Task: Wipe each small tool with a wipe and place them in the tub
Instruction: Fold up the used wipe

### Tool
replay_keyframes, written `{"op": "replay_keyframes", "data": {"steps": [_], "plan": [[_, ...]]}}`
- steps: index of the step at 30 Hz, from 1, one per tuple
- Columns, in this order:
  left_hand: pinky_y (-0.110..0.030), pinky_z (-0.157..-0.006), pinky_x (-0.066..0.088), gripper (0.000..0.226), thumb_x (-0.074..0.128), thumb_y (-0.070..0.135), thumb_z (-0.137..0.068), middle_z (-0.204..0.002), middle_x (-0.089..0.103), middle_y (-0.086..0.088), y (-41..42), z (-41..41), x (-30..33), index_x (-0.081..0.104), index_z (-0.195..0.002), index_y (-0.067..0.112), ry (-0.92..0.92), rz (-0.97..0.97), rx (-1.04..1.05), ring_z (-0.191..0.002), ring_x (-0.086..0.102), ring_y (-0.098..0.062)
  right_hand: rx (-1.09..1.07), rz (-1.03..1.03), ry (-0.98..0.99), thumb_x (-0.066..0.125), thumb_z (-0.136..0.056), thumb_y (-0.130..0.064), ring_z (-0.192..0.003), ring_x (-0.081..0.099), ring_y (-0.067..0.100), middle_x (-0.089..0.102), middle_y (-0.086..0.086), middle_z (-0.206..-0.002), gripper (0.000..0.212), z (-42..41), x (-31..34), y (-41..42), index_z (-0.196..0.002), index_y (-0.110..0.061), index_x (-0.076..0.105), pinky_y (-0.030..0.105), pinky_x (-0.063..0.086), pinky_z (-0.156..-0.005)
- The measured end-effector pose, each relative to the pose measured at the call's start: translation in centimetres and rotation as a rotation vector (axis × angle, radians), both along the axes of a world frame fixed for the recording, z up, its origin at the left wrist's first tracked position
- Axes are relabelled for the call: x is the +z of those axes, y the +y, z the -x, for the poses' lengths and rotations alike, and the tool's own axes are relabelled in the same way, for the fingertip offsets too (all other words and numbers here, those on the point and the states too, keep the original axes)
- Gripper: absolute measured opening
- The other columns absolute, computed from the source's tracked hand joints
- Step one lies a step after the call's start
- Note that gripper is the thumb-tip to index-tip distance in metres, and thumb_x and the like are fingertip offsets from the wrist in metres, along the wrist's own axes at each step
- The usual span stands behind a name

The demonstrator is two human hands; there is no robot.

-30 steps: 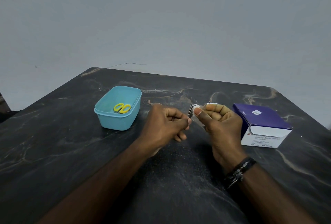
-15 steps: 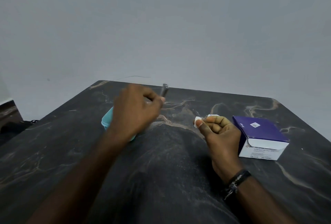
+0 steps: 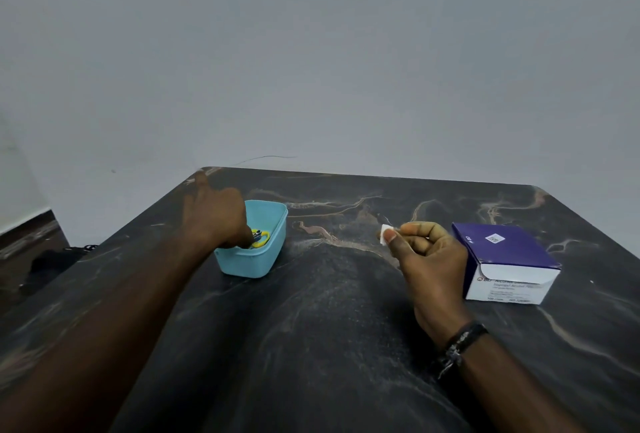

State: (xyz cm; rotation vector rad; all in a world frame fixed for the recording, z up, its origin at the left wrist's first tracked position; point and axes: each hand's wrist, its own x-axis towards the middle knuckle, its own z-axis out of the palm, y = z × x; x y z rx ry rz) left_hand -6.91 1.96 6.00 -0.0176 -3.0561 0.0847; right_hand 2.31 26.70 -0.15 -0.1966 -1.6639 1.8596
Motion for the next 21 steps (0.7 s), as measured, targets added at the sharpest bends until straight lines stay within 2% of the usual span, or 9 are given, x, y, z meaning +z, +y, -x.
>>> {"op": "replay_keyframes", "data": {"steps": [2, 5, 8, 11, 13, 15, 17, 19, 21], "plan": [[-0.043, -0.105, 0.037, 0.039, 0.073, 0.049, -0.073, -0.096, 0.063, 0.001, 0.4, 0.0, -0.2, 0.066, -0.095, 0.017, -0.015, 0.037, -0.017, -0.141, 0.011, -0.04, 0.004, -0.002, 0.001, 0.08, -0.077, -0.01, -0.069, 0.071, 0.015, 0.074, 0.003, -0.07, 0.019, -0.1, 0.0, 0.1, -0.083, -0.016, 0.063, 0.02, 0.052, -0.059], [-0.046, -0.108, 0.029, 0.04, 0.067, 0.051, -0.079, -0.108, 0.061, 0.0, 0.8, 0.1, -0.4, 0.062, -0.101, 0.018, -0.052, 0.067, -0.016, -0.139, 0.019, -0.037, -0.01, 0.0, 0.013, 0.079, -0.078, -0.01, -0.066, 0.069, 0.014, 0.073, 0.003, -0.069, 0.018, -0.1, 0.0, 0.1, -0.083, -0.014, 0.063, 0.02, 0.053, -0.059], [-0.049, -0.107, 0.032, 0.034, 0.065, 0.048, -0.082, -0.1, 0.054, -0.001, 0.9, 0.2, -0.3, 0.057, -0.093, 0.018, -0.109, 0.069, -0.002, -0.131, 0.029, -0.034, -0.043, -0.003, 0.023, 0.079, -0.079, -0.01, -0.061, 0.065, 0.012, 0.071, 0.0, -0.065, 0.017, 0.0, 0.2, 0.2, -0.081, -0.014, 0.062, 0.021, 0.052, -0.057], [-0.048, -0.109, 0.028, 0.039, 0.069, 0.05, -0.08, -0.114, 0.059, -0.005, 1.1, 0.0, 0.1, 0.066, -0.098, 0.016, -0.125, 0.075, 0.005, -0.135, 0.026, -0.037, -0.099, 0.001, 0.051, 0.076, -0.081, -0.007, -0.054, 0.06, 0.01, 0.069, -0.001, -0.062, 0.015, 0.0, 0.5, 0.3, -0.081, -0.012, 0.062, 0.019, 0.05, -0.051], [-0.049, -0.111, 0.028, 0.039, 0.071, 0.051, -0.078, -0.123, 0.059, -0.008, 1.5, -0.2, 0.5, 0.072, -0.098, 0.018, -0.004, 0.087, -0.03, -0.14, 0.013, -0.043, -0.146, 0.016, 0.087, 0.074, -0.082, -0.006, -0.053, 0.061, 0.009, 0.068, 0.002, -0.065, 0.013, -0.1, 0.9, 0.6, -0.083, -0.011, 0.063, 0.018, 0.051, -0.05], [-0.053, -0.113, 0.028, 0.032, 0.07, 0.047, -0.079, -0.126, 0.058, -0.012, 2.8, -0.6, 0.8, 0.076, -0.096, 0.02, 0.187, 0.066, -0.125, -0.141, 0.009, -0.045, -0.205, 0.04, 0.126, 0.073, -0.084, -0.006, -0.057, 0.063, 0.01, 0.069, 0.005, -0.069, 0.011, -0.1, 1.3, 1.1, -0.085, -0.012, 0.064, 0.02, 0.054, -0.055], [-0.053, -0.116, 0.023, 0.022, 0.071, 0.039, -0.082, -0.134, 0.052, -0.014, 5.1, -1.3, 1.1, 0.077, -0.094, 0.022, 0.329, -0.089, -0.236, -0.143, 0.007, -0.044, -0.268, 0.068, 0.159, 0.07, -0.086, -0.005, -0.059, 0.065, 0.009, 0.069, 0.005, -0.071, 0.012, -0.1, 1.6, 1.8, -0.086, -0.015, 0.064, 0.019, 0.053, -0.057], [-0.047, -0.115, 0.023, 0.015, 0.069, 0.028, -0.084, -0.134, 0.055, -0.013, 8.1, -1.5, 0.9, 0.077, -0.093, 0.02, 0.392, -0.237, -0.341, -0.143, 0.015, -0.039, -0.31, 0.083, 0.177, 0.068, -0.087, -0.004, -0.059, 0.066, 0.005, 0.069, 0.003, -0.073, 0.012, -0.1, 1.8, 2.3, -0.088, -0.016, 0.065, 0.017, 0.051, -0.057], [-0.044, -0.106, 0.04, 0.014, 0.065, 0.016, -0.083, -0.112, 0.067, -0.012, 11.3, -1.3, 0.0, 0.077, -0.09, 0.016, 0.423, -0.374, -0.463, -0.125, 0.043, -0.035, -0.344, 0.075, 0.184, 0.066, -0.088, -0.004, -0.063, 0.069, 0.006, 0.071, 0.004, -0.078, 0.012, 0.0, 1.8, 2.6, -0.091, -0.016, 0.066, 0.019, 0.052, -0.06]]}}
